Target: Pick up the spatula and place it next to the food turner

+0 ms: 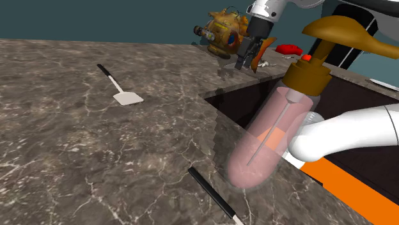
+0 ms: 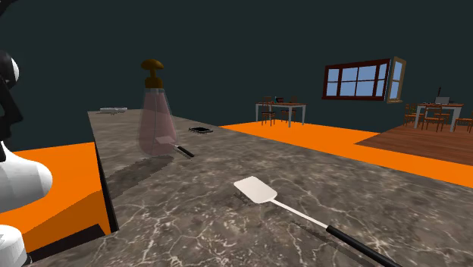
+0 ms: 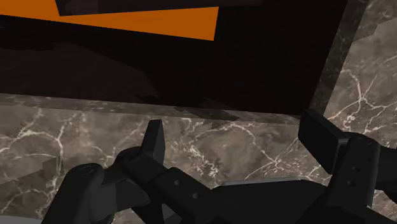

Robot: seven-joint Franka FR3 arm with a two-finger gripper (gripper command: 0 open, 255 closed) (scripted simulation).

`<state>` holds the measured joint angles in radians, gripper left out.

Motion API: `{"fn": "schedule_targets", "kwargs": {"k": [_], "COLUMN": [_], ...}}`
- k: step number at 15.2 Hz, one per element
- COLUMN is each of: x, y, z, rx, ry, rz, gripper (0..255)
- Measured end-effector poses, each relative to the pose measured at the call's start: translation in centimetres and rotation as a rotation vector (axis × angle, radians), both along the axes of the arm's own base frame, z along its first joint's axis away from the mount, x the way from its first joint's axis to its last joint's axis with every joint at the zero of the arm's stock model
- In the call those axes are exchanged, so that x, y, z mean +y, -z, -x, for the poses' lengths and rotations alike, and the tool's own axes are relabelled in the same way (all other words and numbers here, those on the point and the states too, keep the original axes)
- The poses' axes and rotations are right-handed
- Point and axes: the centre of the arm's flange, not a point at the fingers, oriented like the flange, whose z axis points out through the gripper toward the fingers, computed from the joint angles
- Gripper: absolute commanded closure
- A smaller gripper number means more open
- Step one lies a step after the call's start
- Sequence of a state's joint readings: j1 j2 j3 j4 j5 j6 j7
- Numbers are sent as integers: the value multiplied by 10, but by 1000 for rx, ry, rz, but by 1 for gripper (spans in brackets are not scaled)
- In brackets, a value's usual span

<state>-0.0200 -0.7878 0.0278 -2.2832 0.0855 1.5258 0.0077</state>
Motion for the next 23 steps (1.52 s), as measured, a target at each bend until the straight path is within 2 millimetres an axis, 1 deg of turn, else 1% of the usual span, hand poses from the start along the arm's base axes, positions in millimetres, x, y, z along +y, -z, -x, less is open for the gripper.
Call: {"fn": "schedule_targets", "kwargs": {"k": [1, 3, 4, 6, 7, 8, 10, 12, 13, 15, 16, 19, 23], "x": [0, 12, 21, 45, 55, 65, 90, 109, 123, 142, 154, 187, 229], "y": [0, 4, 3, 3, 4, 6, 10, 12, 16, 17, 22, 21, 32], "z": [0, -7, -14, -29, -32, -43, -56, -72, -79, -94, -100, -128, -160], "rx": [0, -1, -2, -4, -4, -5, -7, -9, -10, -11, -12, -15, -19], "ry": [0, 7, 12, 22, 29, 34, 46, 58, 63, 75, 81, 98, 121], "rz": [0, 3, 5, 9, 11, 14, 18, 22, 24, 28, 30, 36, 44], "gripper": [0, 0, 0, 0, 0, 0, 0, 0, 0, 0, 0, 0, 0]}}
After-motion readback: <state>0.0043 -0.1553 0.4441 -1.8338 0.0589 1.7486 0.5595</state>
